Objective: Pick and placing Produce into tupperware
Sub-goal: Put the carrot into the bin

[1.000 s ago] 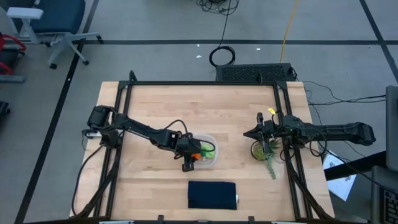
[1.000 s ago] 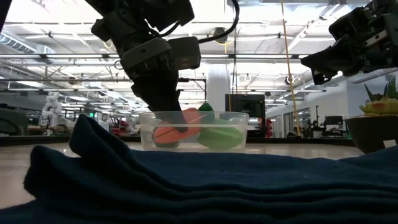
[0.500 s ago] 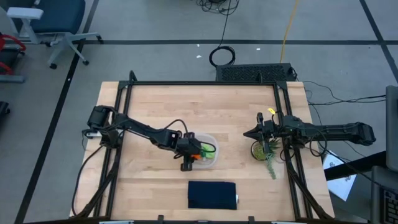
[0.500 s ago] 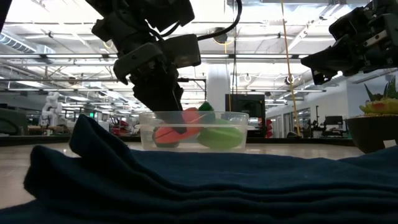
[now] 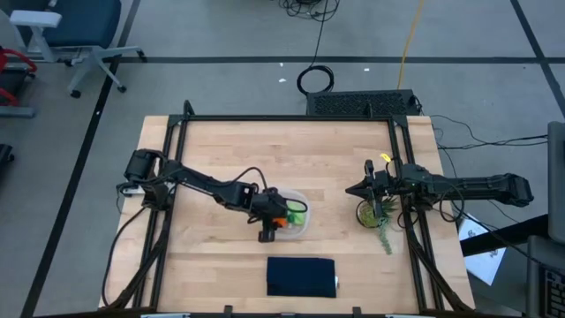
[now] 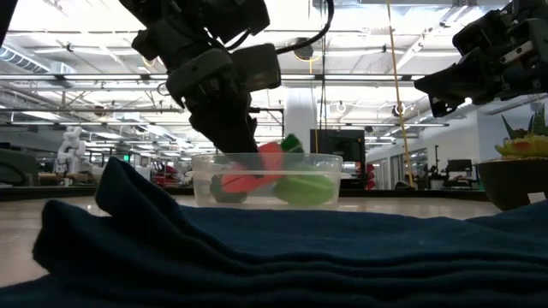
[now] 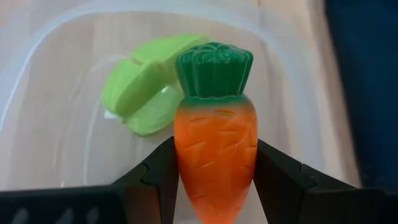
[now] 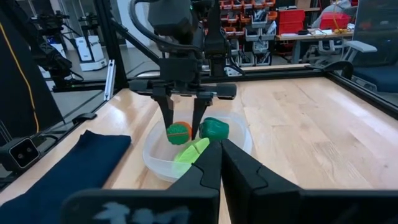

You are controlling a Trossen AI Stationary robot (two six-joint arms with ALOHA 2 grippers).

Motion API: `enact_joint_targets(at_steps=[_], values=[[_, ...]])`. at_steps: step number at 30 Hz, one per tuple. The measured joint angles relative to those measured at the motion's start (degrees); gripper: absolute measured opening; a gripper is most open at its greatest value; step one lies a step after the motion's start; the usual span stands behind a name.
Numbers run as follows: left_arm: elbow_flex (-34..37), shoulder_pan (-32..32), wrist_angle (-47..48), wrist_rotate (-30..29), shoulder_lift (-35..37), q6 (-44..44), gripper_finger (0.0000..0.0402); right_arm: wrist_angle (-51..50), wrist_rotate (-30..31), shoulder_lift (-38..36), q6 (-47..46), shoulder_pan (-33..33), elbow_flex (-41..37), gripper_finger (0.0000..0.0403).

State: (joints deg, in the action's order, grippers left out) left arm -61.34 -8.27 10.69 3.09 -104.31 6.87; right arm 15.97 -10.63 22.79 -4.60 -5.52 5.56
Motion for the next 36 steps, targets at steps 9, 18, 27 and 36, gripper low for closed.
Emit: enact_joint_targets(at_steps=[9,18,27,36], values=[[0.0,0.0,-0.6,0.0,0.0,0.8,0.0166,0.0,0.0,0.0,-0.3,0.0,0.0,0.0000],[0.0,0.0,-0.4,-0.1,0.0,2.9,0.0166,0.0,0.0,0.0,-0.3,0.0,0.0,0.0000],[0.0,0.7,2.6,-0.1,0.0,5.3,0.0166,0.0,0.0,0.0,-0.3,0.0,0.0,0.0000],[0.0,2.3,4.2,2.2,0.0,3.3,0.0166,0.0,0.0,0.0,-0.3,0.0,0.0,0.0000]])
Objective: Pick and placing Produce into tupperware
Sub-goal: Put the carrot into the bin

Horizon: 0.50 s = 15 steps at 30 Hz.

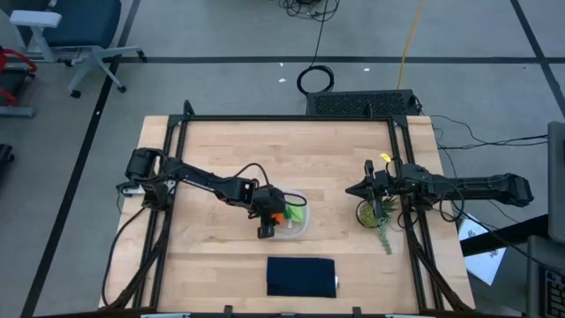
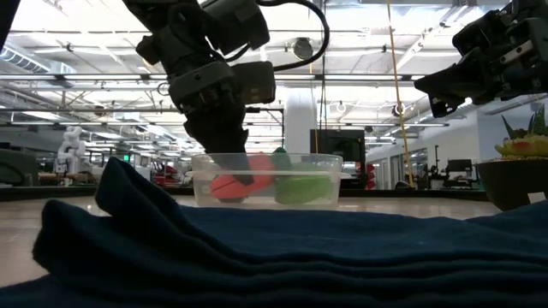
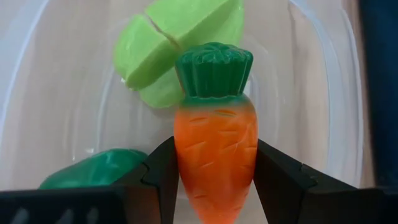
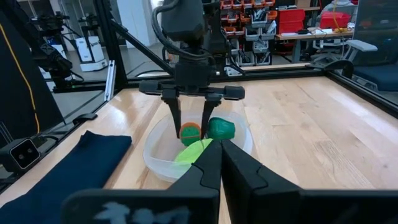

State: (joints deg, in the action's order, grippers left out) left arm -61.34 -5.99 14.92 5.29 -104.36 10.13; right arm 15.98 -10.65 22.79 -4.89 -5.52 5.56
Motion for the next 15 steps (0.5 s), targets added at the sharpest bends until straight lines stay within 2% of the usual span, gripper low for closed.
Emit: enact_joint_targets(at_steps=[8,15], values=[[0.0,0.0,0.0,1.8,0.0,-6.4,0.0166,0.0,0.0,0.0,0.5,0.0,0.0,0.0000],[0.0,0.0,0.0,1.9,0.0,-8.1,0.0166,0.0,0.0,0.0,0.6,0.0,0.0,0.0000]])
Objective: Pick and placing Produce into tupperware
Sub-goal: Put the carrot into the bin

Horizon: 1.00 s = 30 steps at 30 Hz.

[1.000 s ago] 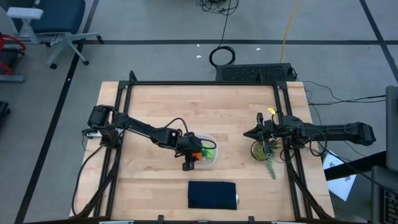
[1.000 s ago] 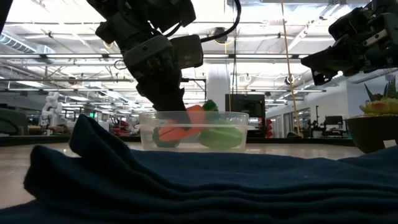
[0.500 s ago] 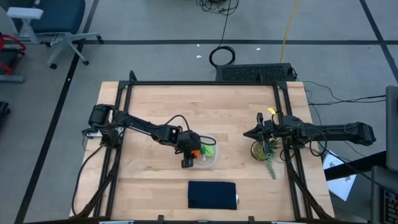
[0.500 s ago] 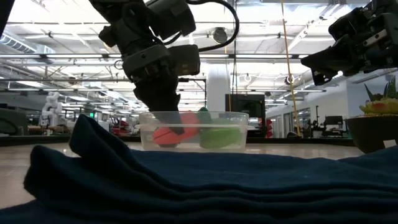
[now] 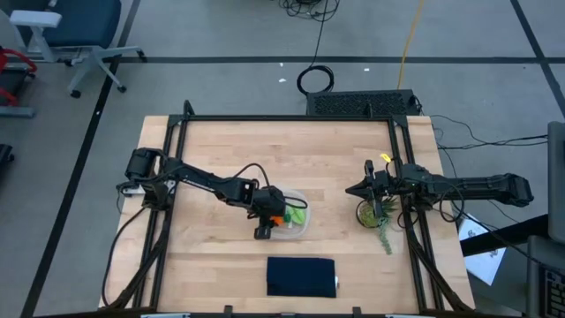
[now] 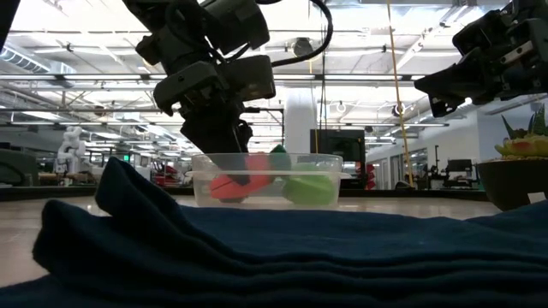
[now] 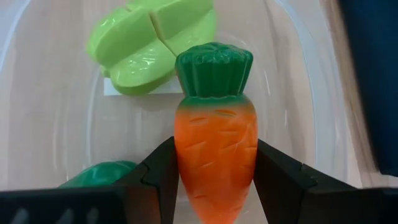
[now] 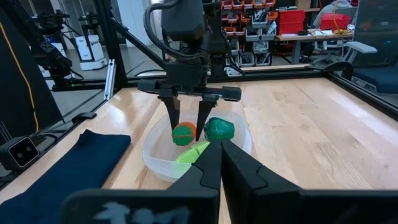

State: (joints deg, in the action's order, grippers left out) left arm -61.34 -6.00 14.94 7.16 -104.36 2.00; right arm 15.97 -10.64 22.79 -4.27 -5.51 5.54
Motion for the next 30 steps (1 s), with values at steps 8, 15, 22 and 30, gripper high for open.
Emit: enact_joint_targets(at_steps=[8,15,22,30], values=[[0.0,0.1,0.0,0.0,0.0,1.7,0.0166,0.0,0.0,0.0,0.0,0.0,0.0,0.0000],[0.0,0.3,-0.1,0.0,0.0,4.3,0.0192,0.0,0.0,0.0,0.0,0.0,0.0,0.0000],[0.0,0.4,-0.1,0.2,0.0,4.6,0.0233,0.0,0.0,0.0,0.0,0.0,0.0,0.0000],[0.0,0.4,-0.3,0.2,0.6,3.5,0.0221,0.0,0.0,0.0,0.0,0.0,0.0,0.0000]])
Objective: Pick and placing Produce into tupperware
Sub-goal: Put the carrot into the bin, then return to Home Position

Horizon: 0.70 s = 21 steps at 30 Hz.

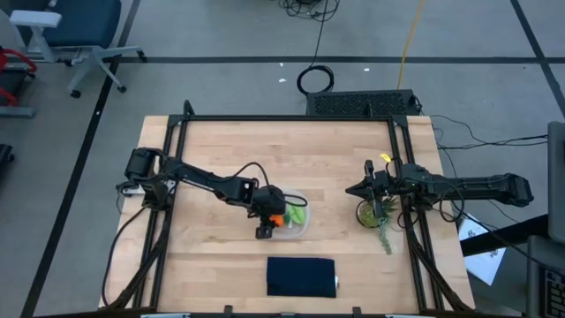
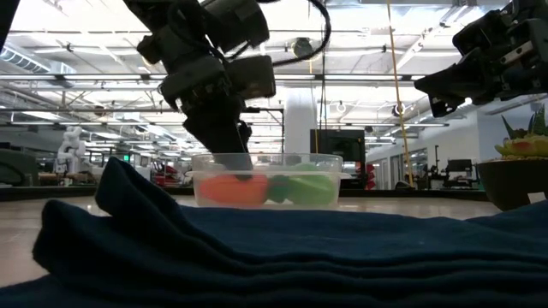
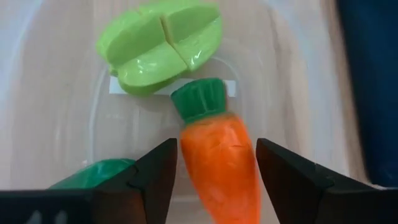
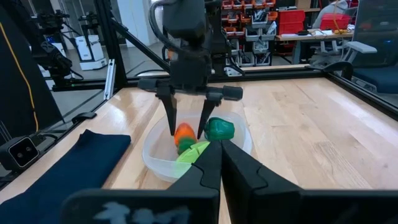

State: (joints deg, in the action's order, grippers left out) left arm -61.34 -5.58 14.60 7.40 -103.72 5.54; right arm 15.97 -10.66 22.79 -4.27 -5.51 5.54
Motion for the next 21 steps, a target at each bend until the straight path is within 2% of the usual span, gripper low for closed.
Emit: enact_joint_targets(at_steps=[5,9,13,18,21], values=[[0.0,-0.2,-1.0,-1.4,4.9,-2.6,0.0204,0.0,0.0,0.0,-0.4,0.0,0.0,0.0000],[0.0,-1.2,-0.1,-7.2,11.0,-5.0,0.0180,0.4,-0.1,-0.2,-0.4,0.0,0.0,0.0000],[0.0,-2.5,0.4,-11.7,16.9,-5.6,0.0122,0.5,-0.1,-0.7,-0.6,0.0,0.0,0.0000],[-0.1,-3.9,2.4,-13.5,20.7,-6.6,0.0016,0.5,-0.2,-0.8,-0.6,0.0,0.0,0.0000],[-0.1,-4.0,4.5,-13.4,21.0,-4.3,0.0013,0.6,-0.2,-0.8,-0.5,0.0,0.0,0.0000]])
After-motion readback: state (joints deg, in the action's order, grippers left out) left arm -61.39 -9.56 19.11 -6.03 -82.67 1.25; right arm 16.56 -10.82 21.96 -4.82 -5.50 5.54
